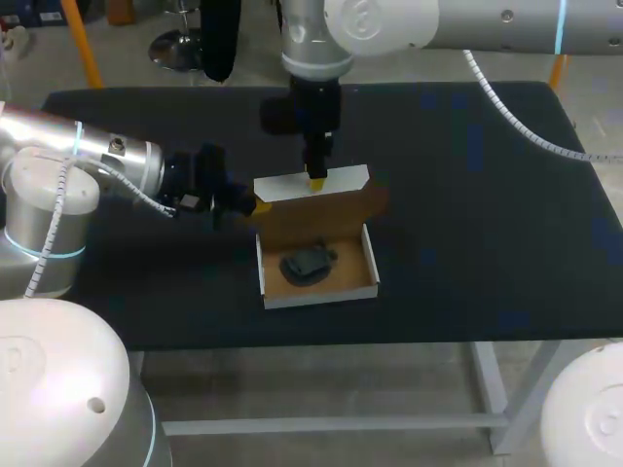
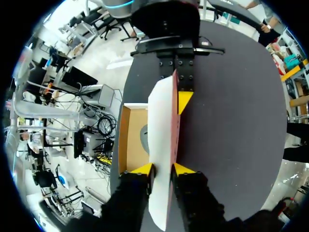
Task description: Assemble the packaging by folding the flat box into shape, placing the metal phone stand inside, and closing the box properly
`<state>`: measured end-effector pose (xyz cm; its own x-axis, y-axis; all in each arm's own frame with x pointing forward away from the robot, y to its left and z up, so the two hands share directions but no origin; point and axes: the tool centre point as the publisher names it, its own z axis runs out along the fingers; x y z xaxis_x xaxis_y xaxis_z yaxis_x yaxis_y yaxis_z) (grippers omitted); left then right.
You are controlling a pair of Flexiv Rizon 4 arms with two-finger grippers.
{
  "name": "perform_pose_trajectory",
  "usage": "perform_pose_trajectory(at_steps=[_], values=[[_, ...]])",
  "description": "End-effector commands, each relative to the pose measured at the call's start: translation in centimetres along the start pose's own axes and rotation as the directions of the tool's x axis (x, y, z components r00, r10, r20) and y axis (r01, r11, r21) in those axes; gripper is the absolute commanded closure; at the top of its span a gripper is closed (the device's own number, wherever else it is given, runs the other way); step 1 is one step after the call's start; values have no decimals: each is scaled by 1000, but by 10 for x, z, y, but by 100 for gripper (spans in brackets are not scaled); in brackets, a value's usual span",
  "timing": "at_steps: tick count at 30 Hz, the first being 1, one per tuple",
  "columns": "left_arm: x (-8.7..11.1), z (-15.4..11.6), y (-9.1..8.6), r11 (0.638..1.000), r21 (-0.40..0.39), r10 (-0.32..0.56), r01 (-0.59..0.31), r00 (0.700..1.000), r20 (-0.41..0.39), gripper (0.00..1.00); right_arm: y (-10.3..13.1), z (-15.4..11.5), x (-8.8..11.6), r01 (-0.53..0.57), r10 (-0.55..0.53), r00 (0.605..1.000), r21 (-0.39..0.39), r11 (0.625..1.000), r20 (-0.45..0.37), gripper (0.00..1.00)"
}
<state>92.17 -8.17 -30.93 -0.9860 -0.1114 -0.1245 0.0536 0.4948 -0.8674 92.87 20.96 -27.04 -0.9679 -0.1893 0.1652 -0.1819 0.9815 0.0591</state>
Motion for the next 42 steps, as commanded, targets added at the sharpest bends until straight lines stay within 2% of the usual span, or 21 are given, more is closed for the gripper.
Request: perform_pose_trajectory(at_steps=[1,11,12,13,14,19,25,28,32,35,42], values=[[1,1,-1,1000,1,1,-1,1000,-2,100,5,2,-7,0,0,1000,10,1000,-31,100],[1,1,-1,1000,1,1,-1,1000,-2,100,6,2,0,-5,5,1000,5,1000,-17,100],[1,1,-1,1000,1,1,-1,1000,-2,100,6,1,1,-9,9,1000,-2,1000,-16,82],[1,1,-1,1000,1,1,-1,1000,-2,100,5,1,1,-10,10,1000,-3,1000,-16,69],[1,1,-1,1000,1,1,-1,1000,-2,100,4,-1,3,-16,15,1000,-10,1000,-13,0],[1,1,-1,1000,1,1,-1,1000,-2,100,-3,-18,7,-55,56,998,-64,996,2,0],[1,1,-1,1000,1,1,-1,1000,-2,100,-16,-42,7,-185,188,982,-140,973,6,0],[1,1,-1,1000,1,1,-1,1000,-2,100,-20,-49,5,-213,216,976,-163,963,1,0],[1,1,-1,1000,1,1,-1,1000,-2,100,-22,-54,3,-268,271,962,-160,950,2,0],[1,1,-1,1000,1,1,-1,1000,-2,100,-29,-57,-1,-423,426,905,-96,901,13,0],[1,1,-1,1000,1,1,-1,1000,-2,100,-29,-57,-1,-423,426,905,-96,901,13,0]])
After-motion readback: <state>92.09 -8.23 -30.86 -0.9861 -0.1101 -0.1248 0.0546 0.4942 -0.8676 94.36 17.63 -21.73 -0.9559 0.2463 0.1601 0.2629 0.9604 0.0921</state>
